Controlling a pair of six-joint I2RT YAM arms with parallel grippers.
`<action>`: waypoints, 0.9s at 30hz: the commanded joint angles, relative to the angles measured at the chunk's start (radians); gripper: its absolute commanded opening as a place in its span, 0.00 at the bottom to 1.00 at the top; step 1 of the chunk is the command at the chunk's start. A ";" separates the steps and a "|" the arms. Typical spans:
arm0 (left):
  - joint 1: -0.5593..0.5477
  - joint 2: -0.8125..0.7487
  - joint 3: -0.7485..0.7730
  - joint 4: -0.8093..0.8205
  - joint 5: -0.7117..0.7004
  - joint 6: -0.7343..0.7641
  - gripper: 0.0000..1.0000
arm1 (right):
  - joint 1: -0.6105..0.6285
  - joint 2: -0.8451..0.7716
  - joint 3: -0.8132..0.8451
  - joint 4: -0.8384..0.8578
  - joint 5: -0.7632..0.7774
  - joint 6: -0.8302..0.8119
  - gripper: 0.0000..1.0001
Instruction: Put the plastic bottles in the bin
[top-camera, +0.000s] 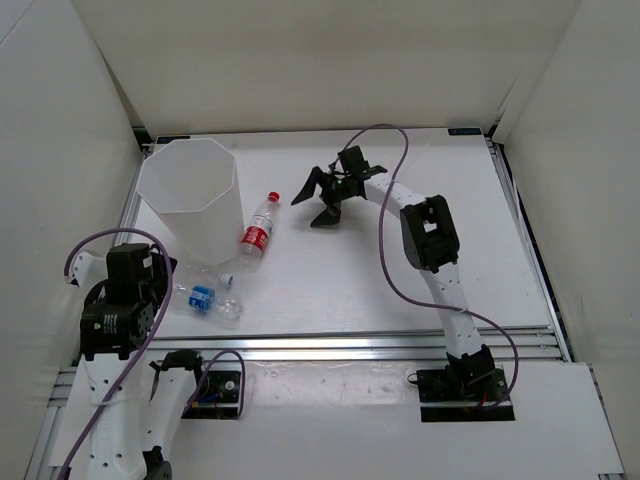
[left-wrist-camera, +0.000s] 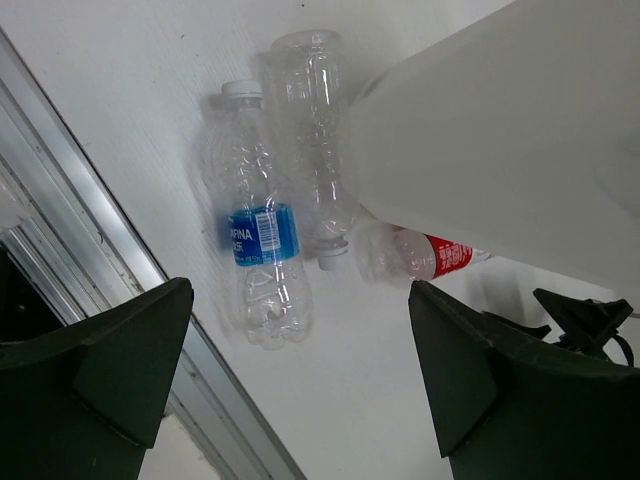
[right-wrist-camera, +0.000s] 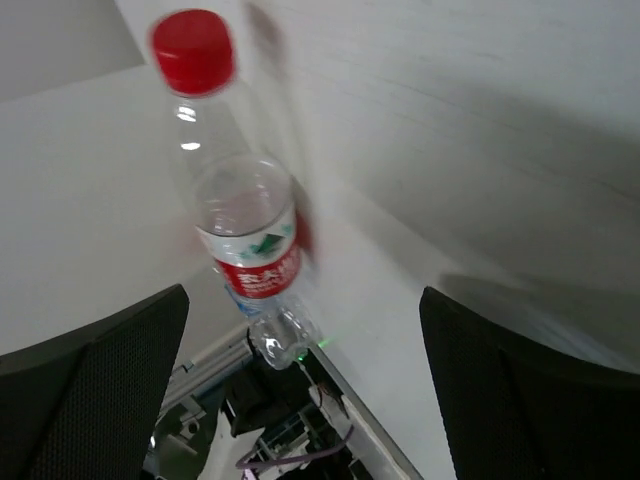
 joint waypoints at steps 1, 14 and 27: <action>-0.002 -0.014 0.022 -0.031 -0.014 -0.093 1.00 | -0.007 -0.004 0.106 0.014 -0.056 0.049 1.00; -0.002 -0.012 0.037 -0.111 0.029 -0.124 1.00 | 0.089 0.230 0.270 -0.047 -0.044 0.073 1.00; -0.002 0.071 0.080 -0.120 0.048 0.020 1.00 | 0.146 0.305 0.336 0.098 -0.033 0.207 0.93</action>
